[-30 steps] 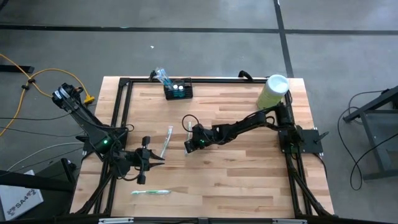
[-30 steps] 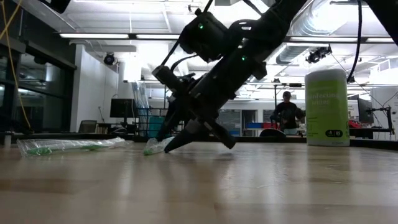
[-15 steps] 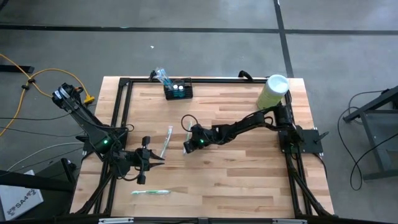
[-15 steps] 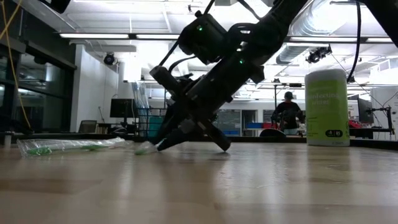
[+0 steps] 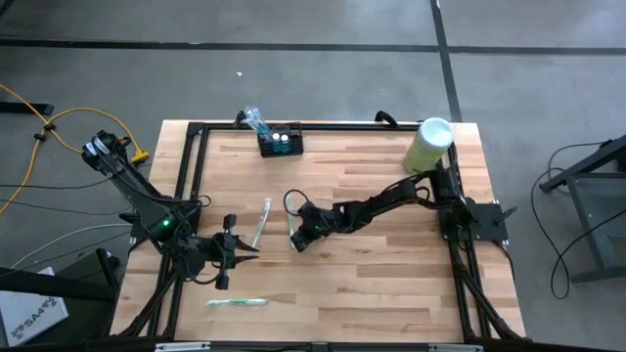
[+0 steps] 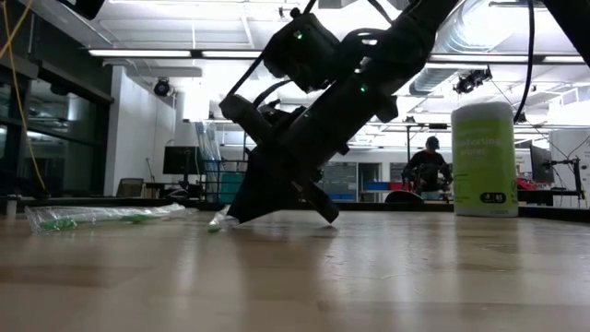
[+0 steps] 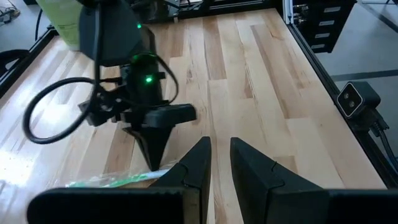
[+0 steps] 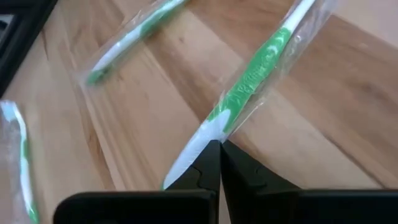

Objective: Pick & Place toothbrushing station
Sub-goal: Put the top right green toothbrush into the organizer

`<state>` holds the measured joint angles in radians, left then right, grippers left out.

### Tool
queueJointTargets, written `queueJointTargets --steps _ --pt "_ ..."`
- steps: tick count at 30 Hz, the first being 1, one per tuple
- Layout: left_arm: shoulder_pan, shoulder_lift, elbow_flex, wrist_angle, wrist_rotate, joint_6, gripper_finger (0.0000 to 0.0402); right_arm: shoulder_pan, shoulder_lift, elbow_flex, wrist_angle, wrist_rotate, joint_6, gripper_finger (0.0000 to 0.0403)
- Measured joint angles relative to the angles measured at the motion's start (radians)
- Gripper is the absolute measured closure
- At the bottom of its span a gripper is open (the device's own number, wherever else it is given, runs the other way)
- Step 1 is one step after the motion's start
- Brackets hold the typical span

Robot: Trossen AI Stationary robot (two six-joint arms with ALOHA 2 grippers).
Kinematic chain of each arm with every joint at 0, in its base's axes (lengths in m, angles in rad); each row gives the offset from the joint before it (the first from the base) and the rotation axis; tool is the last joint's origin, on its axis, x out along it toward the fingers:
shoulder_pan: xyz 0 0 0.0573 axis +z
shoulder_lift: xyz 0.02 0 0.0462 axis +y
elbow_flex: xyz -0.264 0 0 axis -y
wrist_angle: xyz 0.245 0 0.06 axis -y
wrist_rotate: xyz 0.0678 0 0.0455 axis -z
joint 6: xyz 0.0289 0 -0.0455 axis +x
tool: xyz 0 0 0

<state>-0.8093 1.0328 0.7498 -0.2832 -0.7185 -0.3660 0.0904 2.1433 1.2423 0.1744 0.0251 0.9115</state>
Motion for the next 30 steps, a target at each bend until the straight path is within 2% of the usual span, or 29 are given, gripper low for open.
queueJointTargets --steps 7,15,21,30 --pt "0.000 0.000 0.000 0.004 0.000 0.000 0.0346 0.054 -0.044 -0.002 -0.002 0.105 -0.088 0.0400" --pt "0.000 0.000 0.000 0.059 0.001 0.021 0.0346 0.112 -0.169 0.000 -0.014 0.232 -0.213 0.0400" --pt "0.000 0.000 0.001 0.129 0.001 0.059 0.0346 0.169 -0.241 0.000 -0.023 0.291 -0.308 0.0400" --pt "0.000 0.000 0.001 0.137 0.002 0.060 0.0346 0.301 -0.261 0.000 -0.098 0.333 -0.309 0.0400"
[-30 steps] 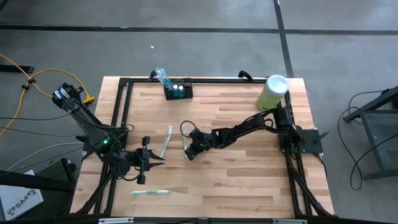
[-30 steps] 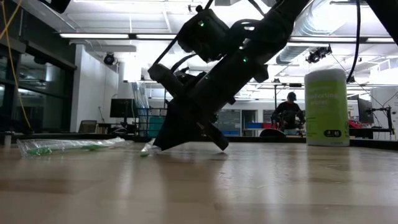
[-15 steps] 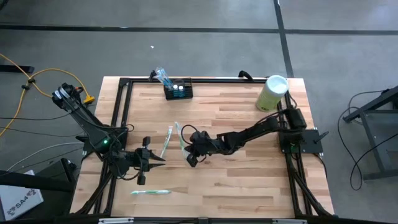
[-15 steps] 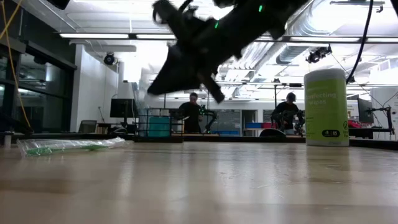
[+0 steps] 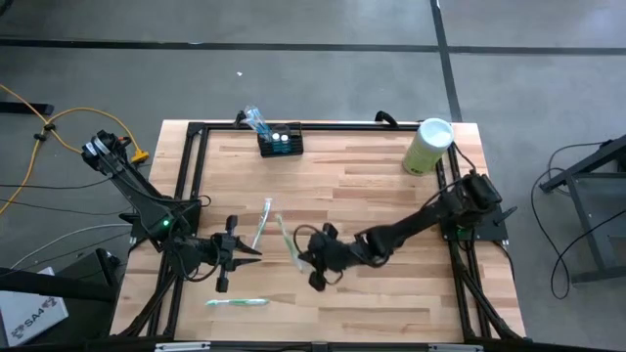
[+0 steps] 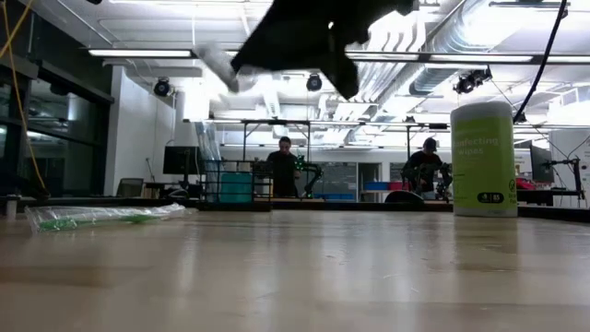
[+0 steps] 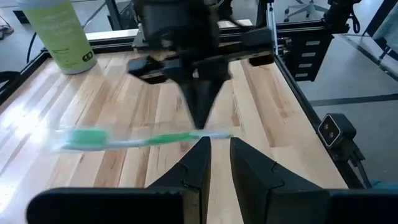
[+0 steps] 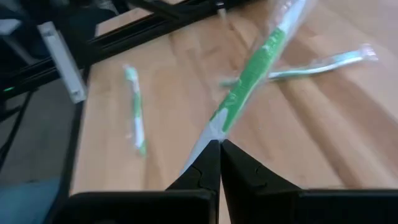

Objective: Pick & Place toothbrushing station
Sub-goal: Put the top right green toothbrush into the organizer

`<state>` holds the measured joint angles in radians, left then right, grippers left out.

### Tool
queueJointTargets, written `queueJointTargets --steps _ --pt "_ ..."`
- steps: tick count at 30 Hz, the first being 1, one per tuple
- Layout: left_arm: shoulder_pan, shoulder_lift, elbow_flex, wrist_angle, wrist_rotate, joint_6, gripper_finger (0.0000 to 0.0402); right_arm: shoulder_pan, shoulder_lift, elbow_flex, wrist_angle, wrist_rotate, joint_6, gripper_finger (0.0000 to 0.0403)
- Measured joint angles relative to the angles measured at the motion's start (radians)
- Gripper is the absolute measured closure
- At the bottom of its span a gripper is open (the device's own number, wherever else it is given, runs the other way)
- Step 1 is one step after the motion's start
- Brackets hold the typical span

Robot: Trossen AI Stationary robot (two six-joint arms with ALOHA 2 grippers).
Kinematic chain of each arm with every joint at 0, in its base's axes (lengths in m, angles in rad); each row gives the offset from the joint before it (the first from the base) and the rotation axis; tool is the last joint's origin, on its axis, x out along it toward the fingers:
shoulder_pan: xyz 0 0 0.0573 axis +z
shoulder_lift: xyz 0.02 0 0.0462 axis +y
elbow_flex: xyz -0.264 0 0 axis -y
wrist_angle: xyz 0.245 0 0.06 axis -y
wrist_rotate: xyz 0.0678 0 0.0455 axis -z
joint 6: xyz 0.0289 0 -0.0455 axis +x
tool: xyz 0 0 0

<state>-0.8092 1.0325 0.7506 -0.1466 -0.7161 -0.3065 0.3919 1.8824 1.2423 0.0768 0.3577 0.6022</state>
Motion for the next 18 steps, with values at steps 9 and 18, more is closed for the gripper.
queueJointTargets --steps 9,18 --pt "0.000 0.000 0.000 -0.002 0.074 -0.039 0.0346 0.114 0.000 0.000 0.026 0.035 0.006 0.0400" --pt "0.001 0.000 0.000 -0.002 0.074 -0.097 0.0346 0.171 0.000 0.000 0.032 0.003 0.021 0.0400"
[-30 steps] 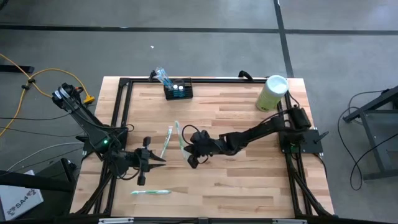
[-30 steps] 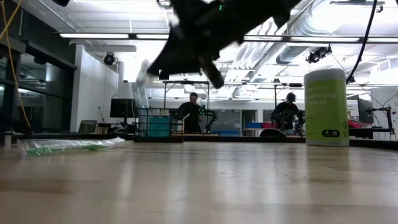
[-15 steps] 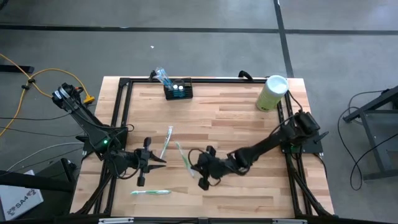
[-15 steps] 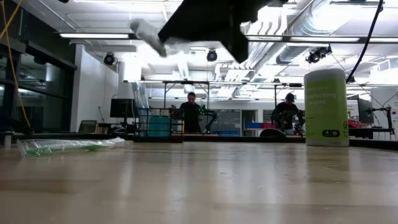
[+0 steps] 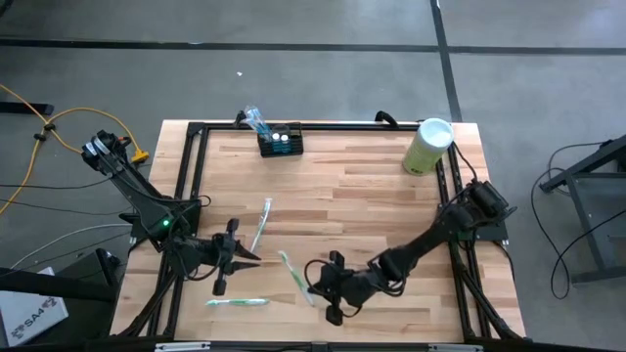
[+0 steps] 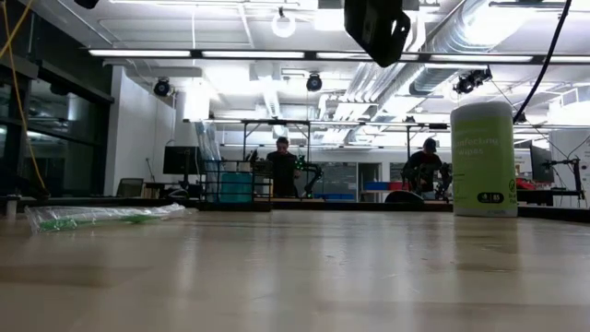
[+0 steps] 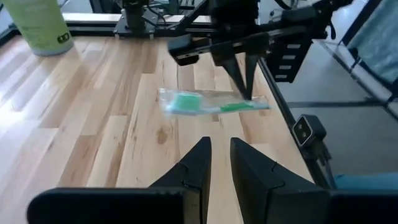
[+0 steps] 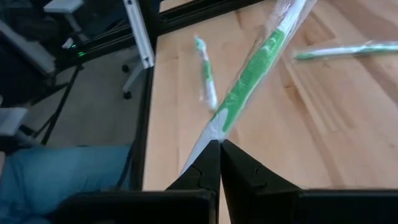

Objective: Pick & Place toothbrushing station
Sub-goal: Put the top right green toothbrush into the organizer

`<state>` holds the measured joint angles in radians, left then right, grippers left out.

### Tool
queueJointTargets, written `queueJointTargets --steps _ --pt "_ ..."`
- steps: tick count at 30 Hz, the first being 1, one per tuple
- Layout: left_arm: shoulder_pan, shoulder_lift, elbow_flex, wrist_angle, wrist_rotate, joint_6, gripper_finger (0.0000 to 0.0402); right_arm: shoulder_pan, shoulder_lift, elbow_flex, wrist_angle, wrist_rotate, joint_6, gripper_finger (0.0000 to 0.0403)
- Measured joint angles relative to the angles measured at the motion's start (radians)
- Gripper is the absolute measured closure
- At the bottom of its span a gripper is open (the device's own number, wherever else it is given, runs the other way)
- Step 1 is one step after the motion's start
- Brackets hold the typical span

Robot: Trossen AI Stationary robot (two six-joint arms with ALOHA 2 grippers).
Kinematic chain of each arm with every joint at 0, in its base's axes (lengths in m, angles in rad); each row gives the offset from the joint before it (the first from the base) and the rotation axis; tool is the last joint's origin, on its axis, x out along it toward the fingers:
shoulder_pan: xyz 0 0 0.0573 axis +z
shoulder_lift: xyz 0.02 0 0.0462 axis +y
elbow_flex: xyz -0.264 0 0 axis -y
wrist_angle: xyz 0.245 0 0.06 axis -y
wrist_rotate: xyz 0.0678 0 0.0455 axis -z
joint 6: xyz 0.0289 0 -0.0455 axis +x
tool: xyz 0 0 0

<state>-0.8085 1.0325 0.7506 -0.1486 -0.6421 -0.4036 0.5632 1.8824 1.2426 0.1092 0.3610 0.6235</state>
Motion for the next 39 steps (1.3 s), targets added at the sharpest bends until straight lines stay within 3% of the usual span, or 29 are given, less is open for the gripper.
queueJointTargets --steps 3,7,15,19,30,39 --pt "0.021 0.000 0.000 0.000 0.007 -0.024 0.0346 0.015 0.000 0.000 0.000 -0.003 -0.022 0.0400" --pt "0.076 0.000 0.000 0.000 0.113 -0.024 0.0346 0.031 0.000 0.000 0.000 -0.016 -0.057 0.0400" --pt "0.260 0.000 0.000 0.001 0.475 -0.024 0.0346 0.032 0.000 0.000 -0.009 -0.027 -0.104 0.0400" --pt "0.330 0.000 0.000 0.009 0.598 -0.017 0.0346 0.032 0.000 0.000 -0.015 -0.028 -0.105 0.0400" --pt "0.398 0.000 0.000 0.085 0.747 0.067 0.0336 0.030 0.000 0.000 -0.031 -0.023 -0.101 0.0400" --pt "0.424 0.000 0.000 0.085 0.756 0.065 0.0267 0.030 0.000 0.000 -0.030 -0.023 -0.102 0.0400"
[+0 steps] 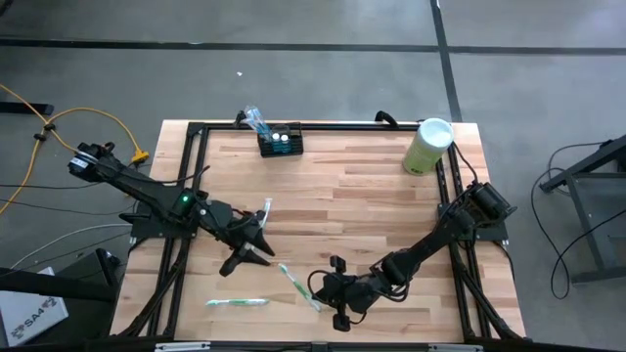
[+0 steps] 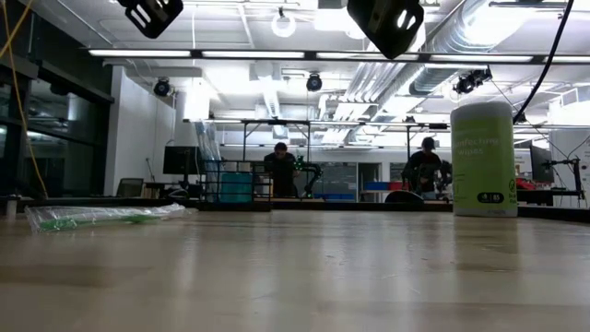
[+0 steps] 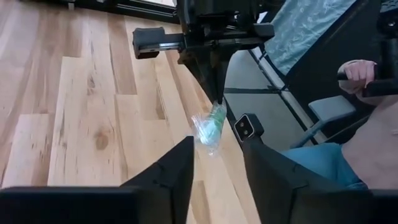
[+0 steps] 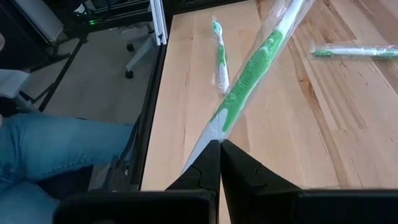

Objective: Pick & Place toothbrushing station
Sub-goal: Put the top right green toothbrush into the organizer

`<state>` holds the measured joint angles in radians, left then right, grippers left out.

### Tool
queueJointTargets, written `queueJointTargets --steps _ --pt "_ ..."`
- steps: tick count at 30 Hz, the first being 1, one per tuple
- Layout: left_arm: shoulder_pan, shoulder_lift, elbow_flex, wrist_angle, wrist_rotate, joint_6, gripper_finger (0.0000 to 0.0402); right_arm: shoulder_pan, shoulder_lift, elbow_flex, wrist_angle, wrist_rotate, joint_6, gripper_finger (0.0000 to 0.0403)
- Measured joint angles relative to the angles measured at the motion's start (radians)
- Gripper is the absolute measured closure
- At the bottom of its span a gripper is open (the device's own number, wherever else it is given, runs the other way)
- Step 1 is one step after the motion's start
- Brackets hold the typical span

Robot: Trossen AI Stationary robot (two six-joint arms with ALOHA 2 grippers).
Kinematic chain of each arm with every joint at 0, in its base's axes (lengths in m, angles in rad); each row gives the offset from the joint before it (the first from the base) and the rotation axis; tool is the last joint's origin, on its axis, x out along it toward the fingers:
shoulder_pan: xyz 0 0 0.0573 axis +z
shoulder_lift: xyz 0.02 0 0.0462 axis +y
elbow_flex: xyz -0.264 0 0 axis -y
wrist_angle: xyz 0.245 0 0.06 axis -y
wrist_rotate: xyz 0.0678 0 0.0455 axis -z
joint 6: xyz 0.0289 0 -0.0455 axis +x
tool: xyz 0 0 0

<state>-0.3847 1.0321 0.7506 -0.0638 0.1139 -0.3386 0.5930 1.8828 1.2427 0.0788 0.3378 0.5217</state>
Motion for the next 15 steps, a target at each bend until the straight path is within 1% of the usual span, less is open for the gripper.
queueJointTargets --steps 3,6,9,15 --pt "0.004 0.000 0.000 0.000 0.000 -0.017 0.0249 0.000 0.000 0.000 0.000 0.000 -0.003 0.0400" --pt "0.005 0.000 0.000 -0.004 0.001 -0.026 0.0240 0.000 0.000 0.000 0.000 0.000 -0.011 0.0400" --pt "0.005 0.000 0.000 -0.003 0.020 -0.030 0.0238 -0.001 0.000 0.000 0.008 0.000 -0.027 0.0400" --pt "0.005 0.000 0.000 -0.003 0.026 -0.043 0.0238 -0.018 0.000 0.000 0.012 -0.005 -0.047 0.0400"
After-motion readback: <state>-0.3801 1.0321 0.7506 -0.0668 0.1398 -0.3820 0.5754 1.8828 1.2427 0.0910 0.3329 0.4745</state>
